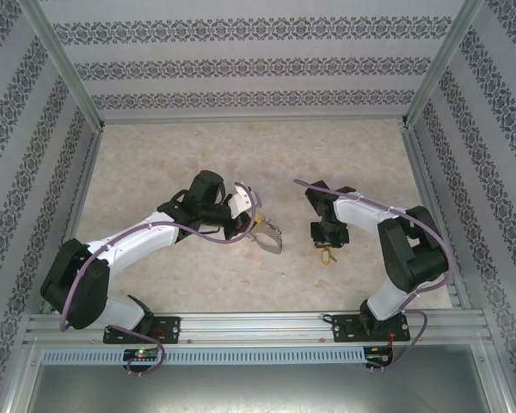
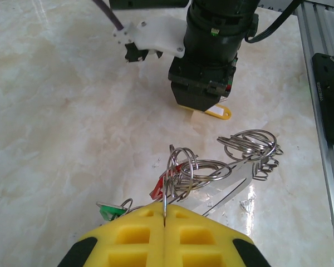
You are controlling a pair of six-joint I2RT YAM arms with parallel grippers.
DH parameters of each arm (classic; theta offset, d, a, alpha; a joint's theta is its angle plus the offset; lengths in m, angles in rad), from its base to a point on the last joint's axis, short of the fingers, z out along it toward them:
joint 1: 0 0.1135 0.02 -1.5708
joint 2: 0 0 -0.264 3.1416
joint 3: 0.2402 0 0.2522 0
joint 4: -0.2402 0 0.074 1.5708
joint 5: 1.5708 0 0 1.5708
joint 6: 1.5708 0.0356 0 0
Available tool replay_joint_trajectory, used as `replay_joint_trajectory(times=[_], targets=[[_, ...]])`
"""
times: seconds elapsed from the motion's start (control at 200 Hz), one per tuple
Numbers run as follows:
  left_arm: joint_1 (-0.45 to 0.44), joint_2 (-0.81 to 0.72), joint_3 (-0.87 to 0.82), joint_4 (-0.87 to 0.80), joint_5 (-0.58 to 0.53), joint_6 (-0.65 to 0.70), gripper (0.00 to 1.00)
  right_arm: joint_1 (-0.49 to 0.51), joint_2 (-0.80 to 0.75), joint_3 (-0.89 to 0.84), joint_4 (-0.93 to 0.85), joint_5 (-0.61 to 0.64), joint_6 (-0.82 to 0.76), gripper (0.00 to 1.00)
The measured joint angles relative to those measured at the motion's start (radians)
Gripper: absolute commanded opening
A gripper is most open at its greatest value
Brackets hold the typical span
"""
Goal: Put the keys on the keyring
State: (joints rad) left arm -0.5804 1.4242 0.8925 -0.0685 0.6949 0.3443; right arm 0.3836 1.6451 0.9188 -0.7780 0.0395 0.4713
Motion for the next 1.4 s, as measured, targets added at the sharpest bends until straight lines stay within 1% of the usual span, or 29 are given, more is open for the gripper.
replay_joint_trajectory(times=[0.09, 0.115, 0.17, 0.26, 0.29, 0.32, 0.375, 0.44, 0.46, 0.47, 0.485, 0.59, 0.634, 0.704, 0.744, 0.819, 0.964, 1.059, 1.154, 1.224, 1.314, 1.404], targets=[[0.0, 0.005, 0.0, 0.0, 0.0, 0.0, 0.0, -0.02, -0.023, -0.006, 0.011, -0.012, 0.001, 0.27], [0.0, 0.005, 0.0, 0.0, 0.0, 0.0, 0.0, -0.022, -0.029, -0.008, 0.015, -0.017, 0.001, 0.29], [0.0, 0.006, 0.0, 0.0, 0.0, 0.0, 0.0, -0.028, -0.045, -0.01, 0.023, -0.03, 0.0, 0.36], [0.0, 0.006, 0.0, -0.001, 0.0, 0.0, 0.0, -0.029, -0.081, -0.01, 0.028, -0.033, 0.011, 0.41], [0.0, 0.006, 0.0, -0.001, 0.0, 0.0, 0.0, -0.029, -0.098, -0.01, 0.029, -0.033, 0.017, 0.45], [0.0, 0.006, 0.0, -0.002, 0.0, 0.0, 0.0, -0.029, -0.118, -0.01, 0.029, -0.033, 0.022, 0.47], [0.0, 0.006, 0.0, -0.002, 0.0, 0.0, 0.0, -0.029, -0.163, -0.011, 0.031, -0.027, 0.025, 0.6], [0.0, 0.006, 0.0, -0.003, 0.0, 0.0, 0.0, -0.035, -0.219, -0.012, 0.035, -0.013, 0.034, 0.66], [0.0, 0.006, 0.0, -0.003, 0.0, 0.0, 0.0, -0.036, -0.237, -0.014, 0.037, -0.008, 0.043, 0.7], [0.0, 0.006, 0.0, -0.003, 0.0, 0.0, 0.0, -0.038, -0.245, -0.015, 0.039, -0.005, 0.043, 0.74], [0.0, 0.006, 0.0, -0.003, 0.0, 0.0, 0.0, -0.04, -0.256, -0.018, 0.042, -0.002, 0.045, 0.76], [0.0, 0.006, 0.0, -0.003, 0.0, 0.0, 0.0, -0.07, -0.329, -0.062, 0.087, -0.003, 0.05, 0.8], [0.0, 0.006, 0.0, -0.003, 0.0, 0.0, 0.0, -0.086, -0.34, -0.085, 0.105, -0.023, 0.045, 0.78], [0.0, 0.006, 0.0, -0.003, 0.0, 0.0, 0.0, -0.104, -0.329, -0.105, 0.118, -0.066, 0.037, 0.61], [0.0, 0.006, 0.0, -0.003, 0.0, 0.0, 0.0, -0.108, -0.314, -0.111, 0.122, -0.087, 0.04, 0.56], [0.0, 0.006, 0.0, -0.003, 0.0, 0.0, 0.0, -0.1, -0.28, -0.119, 0.132, -0.111, 0.028, 0.53], [0.0, 0.006, 0.0, -0.004, 0.0, 0.0, 0.0, -0.059, -0.225, -0.119, 0.121, -0.095, 0.027, 0.46], [0.0, 0.006, 0.0, -0.004, 0.0, 0.0, 0.0, -0.034, -0.18, -0.112, 0.106, -0.077, 0.02, 0.39], [0.0, 0.006, 0.0, -0.006, 0.0, 0.0, 0.0, -0.008, -0.141, -0.094, 0.092, -0.061, 0.019, 0.37], [0.0, 0.006, 0.0, -0.007, 0.0, 0.0, 0.0, 0.014, -0.116, -0.076, 0.088, -0.05, 0.018, 0.32], [0.0, 0.006, 0.0, -0.007, 0.0, 0.0, 0.0, 0.027, -0.095, -0.06, 0.087, -0.036, 0.018, 0.29], [0.0, 0.006, 0.0, -0.007, 0.0, 0.0, 0.0, 0.033, -0.086, -0.055, 0.085, -0.025, 0.018, 0.28]])
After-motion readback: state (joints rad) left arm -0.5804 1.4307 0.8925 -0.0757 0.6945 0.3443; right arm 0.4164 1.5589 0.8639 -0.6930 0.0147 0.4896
